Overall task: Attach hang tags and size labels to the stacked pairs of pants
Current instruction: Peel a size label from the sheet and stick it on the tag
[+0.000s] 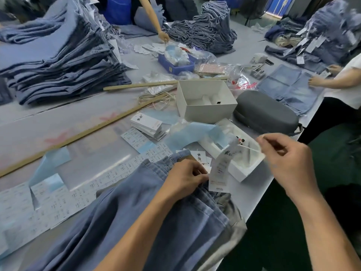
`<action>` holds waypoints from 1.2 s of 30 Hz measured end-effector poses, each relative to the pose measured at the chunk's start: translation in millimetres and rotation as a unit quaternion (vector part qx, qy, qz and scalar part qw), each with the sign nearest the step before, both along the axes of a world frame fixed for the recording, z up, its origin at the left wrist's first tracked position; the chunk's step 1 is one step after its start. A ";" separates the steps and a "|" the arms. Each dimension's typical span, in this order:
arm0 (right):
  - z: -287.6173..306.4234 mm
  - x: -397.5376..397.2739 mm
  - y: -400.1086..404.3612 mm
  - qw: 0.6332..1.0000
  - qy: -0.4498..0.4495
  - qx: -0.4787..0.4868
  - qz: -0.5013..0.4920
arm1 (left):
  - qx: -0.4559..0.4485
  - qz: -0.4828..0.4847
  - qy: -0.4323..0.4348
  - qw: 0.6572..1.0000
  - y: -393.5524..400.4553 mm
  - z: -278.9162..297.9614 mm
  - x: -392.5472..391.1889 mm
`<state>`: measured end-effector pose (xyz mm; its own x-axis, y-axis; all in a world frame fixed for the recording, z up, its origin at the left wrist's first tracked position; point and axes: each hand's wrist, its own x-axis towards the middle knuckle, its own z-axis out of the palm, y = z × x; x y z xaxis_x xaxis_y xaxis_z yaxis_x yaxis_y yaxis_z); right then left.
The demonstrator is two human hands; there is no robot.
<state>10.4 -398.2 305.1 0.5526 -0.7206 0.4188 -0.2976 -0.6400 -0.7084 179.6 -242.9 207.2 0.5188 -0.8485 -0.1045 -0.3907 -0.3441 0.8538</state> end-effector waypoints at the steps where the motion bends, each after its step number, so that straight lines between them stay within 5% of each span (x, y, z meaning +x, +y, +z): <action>1: 4.9 -3.9 -6.2 1.000 -0.022 -0.002 -0.021 | 0.011 -0.005 -0.006 1.000 -0.9 0.4 -0.6; 7: 13.7 -6.8 -15.9 0.996 -0.077 0.036 -0.006 | 0.048 -0.012 -0.057 0.997 -5.0 -1.4 -3.0; 14: 44.5 3.0 -23.2 0.951 -0.276 0.136 -0.012 | -0.012 -0.032 0.013 0.999 1.7 -6.3 0.3; 17: 57.8 8.5 -24.6 0.947 -0.288 0.140 -0.005 | -0.045 -0.024 0.018 0.999 4.9 -8.0 -0.9; 23: 47.0 15.8 -17.7 0.983 -0.114 0.105 0.097 | -0.077 -0.016 0.042 0.996 7.1 -8.3 -0.4; 26: 24.1 19.2 -2.1 0.978 0.116 0.063 0.164 | -0.124 -0.010 0.110 0.986 7.8 -7.3 2.2; 29: -18.4 24.2 28.5 0.922 0.335 0.064 0.183 | -0.177 -0.004 0.160 0.971 8.6 -7.2 3.5; 36: -65.0 22.8 63.1 0.916 0.384 -0.047 0.109 | -0.198 -0.017 0.148 0.969 10.3 -8.6 2.5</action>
